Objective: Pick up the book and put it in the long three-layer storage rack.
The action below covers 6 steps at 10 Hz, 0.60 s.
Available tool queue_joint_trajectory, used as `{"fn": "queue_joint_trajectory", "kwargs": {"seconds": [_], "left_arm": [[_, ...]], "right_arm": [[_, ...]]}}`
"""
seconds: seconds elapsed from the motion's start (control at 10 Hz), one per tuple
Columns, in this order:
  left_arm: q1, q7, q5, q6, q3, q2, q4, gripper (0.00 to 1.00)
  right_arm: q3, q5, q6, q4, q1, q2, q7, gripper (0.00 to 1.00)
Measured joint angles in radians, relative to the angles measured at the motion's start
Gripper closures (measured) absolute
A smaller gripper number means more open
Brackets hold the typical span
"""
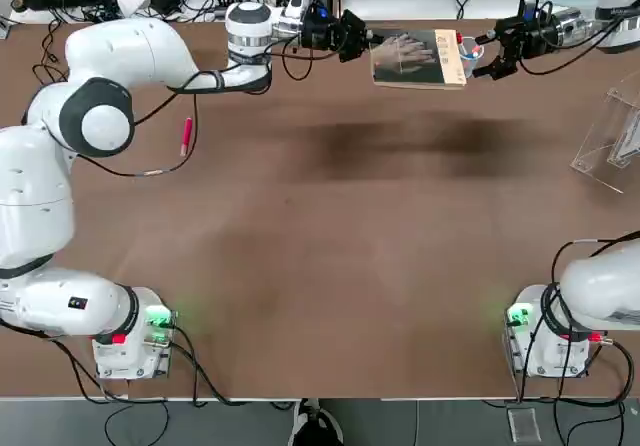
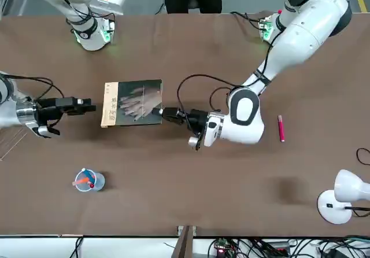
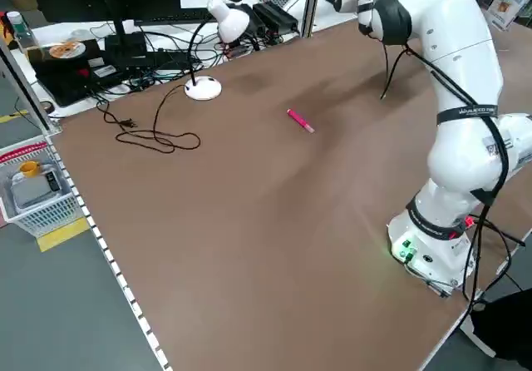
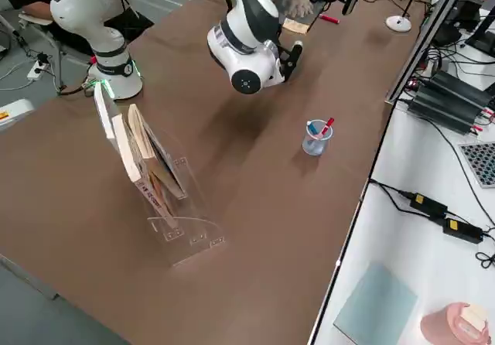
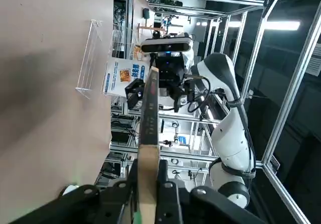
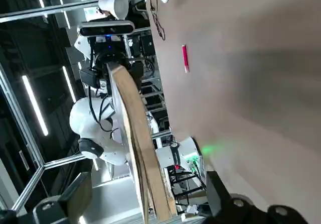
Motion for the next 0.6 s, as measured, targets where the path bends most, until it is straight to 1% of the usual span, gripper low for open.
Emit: {"fn": "queue_joint_trajectory", "kwargs": {"seconds": [0.2,0.6], "left_arm": [[-0.006,0.016,-0.014,0.000,0.000,0.004,0.000,0.97],[-0.019,0.084,-0.071,0.001,0.000,0.023,0.000,0.97]], "right_arm": [[0.002,0.008,0.000,-0.017,0.001,0.000,-0.005,0.00],[0.009,0.093,-0.008,-0.069,0.017,0.000,-0.005,0.00]]}}
